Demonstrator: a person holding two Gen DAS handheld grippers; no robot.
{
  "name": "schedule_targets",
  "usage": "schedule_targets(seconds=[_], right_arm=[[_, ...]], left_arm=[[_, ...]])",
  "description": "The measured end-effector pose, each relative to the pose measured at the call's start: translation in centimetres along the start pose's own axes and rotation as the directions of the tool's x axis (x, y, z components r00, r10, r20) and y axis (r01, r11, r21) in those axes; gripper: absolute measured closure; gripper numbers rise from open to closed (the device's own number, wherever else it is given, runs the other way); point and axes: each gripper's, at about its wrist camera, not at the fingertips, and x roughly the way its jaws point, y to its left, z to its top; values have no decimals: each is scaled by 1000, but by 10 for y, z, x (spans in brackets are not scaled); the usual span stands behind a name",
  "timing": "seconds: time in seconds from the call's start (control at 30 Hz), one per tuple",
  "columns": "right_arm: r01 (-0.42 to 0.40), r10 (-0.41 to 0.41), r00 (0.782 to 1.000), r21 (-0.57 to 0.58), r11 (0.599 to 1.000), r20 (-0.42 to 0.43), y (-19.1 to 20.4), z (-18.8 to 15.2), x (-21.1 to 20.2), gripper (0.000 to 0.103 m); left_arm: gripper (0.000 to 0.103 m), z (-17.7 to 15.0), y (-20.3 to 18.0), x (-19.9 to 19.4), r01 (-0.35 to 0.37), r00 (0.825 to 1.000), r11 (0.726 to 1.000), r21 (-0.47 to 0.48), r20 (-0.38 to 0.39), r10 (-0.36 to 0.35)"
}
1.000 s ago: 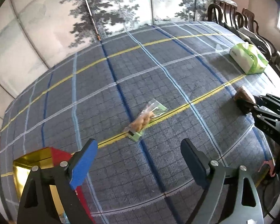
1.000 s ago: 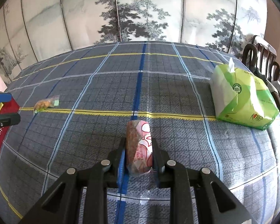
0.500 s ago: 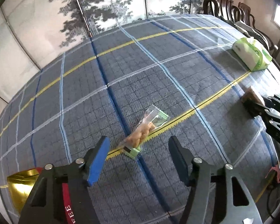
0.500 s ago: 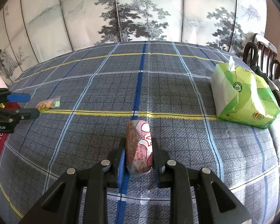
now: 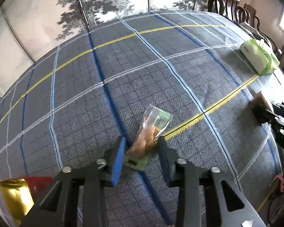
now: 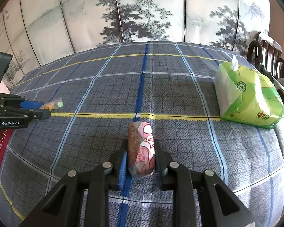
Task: Organize snacks
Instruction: 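Grasp the small clear green-labelled packet with the left gripper while the right holds the pink packet, then carry the clear green-labelled packet into the gold tin and open the left gripper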
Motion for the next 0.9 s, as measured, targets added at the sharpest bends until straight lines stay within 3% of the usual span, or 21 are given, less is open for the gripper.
schedule_targets(seconds=[0.3, 0.9], right_arm=[[8, -8, 1000, -8, 1000, 0, -1, 0, 1, 78], [36, -36, 999, -30, 999, -2, 6, -1, -1, 79]], left_arm=[[81, -7, 0, -5, -16, 999, 999, -46, -35, 15], [81, -36, -8, -56, -48, 999, 992, -116, -22, 46]])
